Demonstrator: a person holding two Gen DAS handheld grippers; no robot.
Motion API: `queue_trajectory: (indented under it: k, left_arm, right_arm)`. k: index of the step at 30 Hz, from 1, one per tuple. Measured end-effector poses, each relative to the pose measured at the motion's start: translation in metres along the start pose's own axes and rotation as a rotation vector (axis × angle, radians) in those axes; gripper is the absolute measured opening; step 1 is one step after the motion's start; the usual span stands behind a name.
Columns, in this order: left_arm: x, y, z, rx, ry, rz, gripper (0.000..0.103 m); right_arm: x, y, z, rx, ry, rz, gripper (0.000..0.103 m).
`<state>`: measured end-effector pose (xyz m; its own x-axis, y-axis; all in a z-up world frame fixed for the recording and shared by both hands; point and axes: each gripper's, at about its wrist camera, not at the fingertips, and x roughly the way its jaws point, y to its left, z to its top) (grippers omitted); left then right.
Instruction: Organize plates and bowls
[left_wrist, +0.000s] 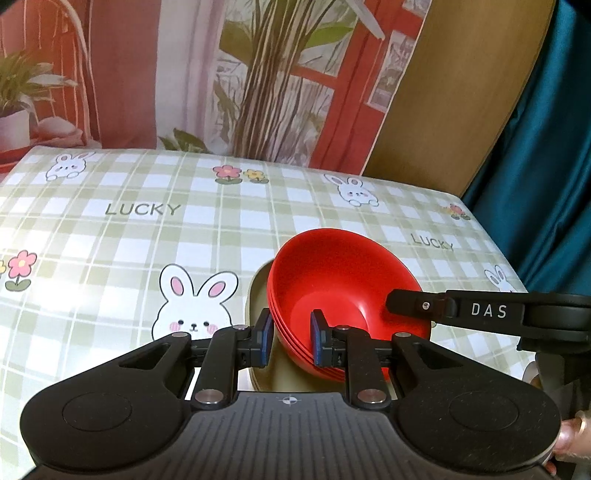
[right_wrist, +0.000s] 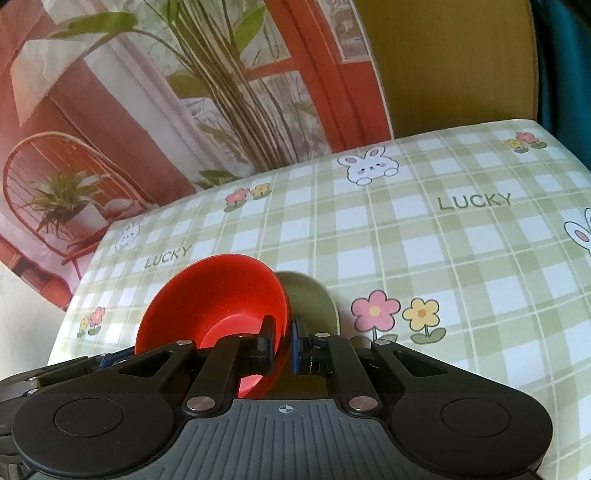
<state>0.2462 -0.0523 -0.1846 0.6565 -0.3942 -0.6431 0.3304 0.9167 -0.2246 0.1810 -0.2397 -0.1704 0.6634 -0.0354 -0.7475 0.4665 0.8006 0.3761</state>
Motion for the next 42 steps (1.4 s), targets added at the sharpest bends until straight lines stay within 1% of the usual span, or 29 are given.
queue_trajectory:
  k: [10, 19, 25, 28, 29, 30, 32, 34, 39, 40, 41, 42]
  left_arm:
    - [0.002, 0.002, -0.008, -0.008, 0.018, 0.013, 0.022]
    - [0.001, 0.001, -0.011, -0.002, 0.011, 0.019, 0.022]
    - [0.000, 0.001, -0.011, -0.003, 0.005, 0.021, 0.022]
    - [-0.001, 0.003, -0.011, -0.010, -0.001, 0.022, 0.024]
    - [-0.002, 0.003, -0.010, -0.011, -0.003, 0.022, 0.028]
    - [-0.003, 0.003, -0.010, -0.010, -0.008, 0.022, 0.035]
    - [-0.006, 0.002, -0.010, -0.007, -0.025, 0.021, 0.041]
    - [-0.009, 0.001, -0.009, 0.000, -0.039, 0.021, 0.042]
    - [-0.017, -0.001, -0.007, 0.004, -0.062, 0.032, 0.056]
    - [-0.018, -0.001, -0.007, 0.009, -0.070, 0.039, 0.057]
    - [-0.020, -0.002, -0.006, 0.012, -0.079, 0.044, 0.060]
    - [-0.022, -0.002, -0.006, 0.015, -0.087, 0.048, 0.064]
  right_arm:
    - [0.001, 0.002, -0.008, -0.023, 0.020, -0.002, 0.009]
    - [0.001, 0.003, -0.010, -0.034, 0.021, -0.003, 0.009]
    - [0.000, 0.004, -0.010, -0.039, 0.019, -0.004, 0.014]
    - [-0.001, 0.005, -0.009, -0.044, 0.012, -0.012, 0.017]
    - [-0.002, 0.004, -0.009, -0.045, 0.009, -0.013, 0.018]
    - [-0.003, 0.004, -0.008, -0.045, 0.007, -0.012, 0.019]
    - [-0.005, 0.004, -0.008, -0.049, -0.003, -0.013, 0.025]
    - [-0.008, 0.005, -0.007, -0.060, -0.013, -0.019, 0.025]
    - [-0.015, 0.004, -0.005, -0.077, -0.042, -0.034, 0.030]
    - [-0.017, 0.004, -0.004, -0.078, -0.048, -0.038, 0.032]
    - [-0.019, 0.004, -0.004, -0.079, -0.053, -0.041, 0.038]
    - [-0.020, 0.003, -0.003, -0.079, -0.060, -0.043, 0.041]
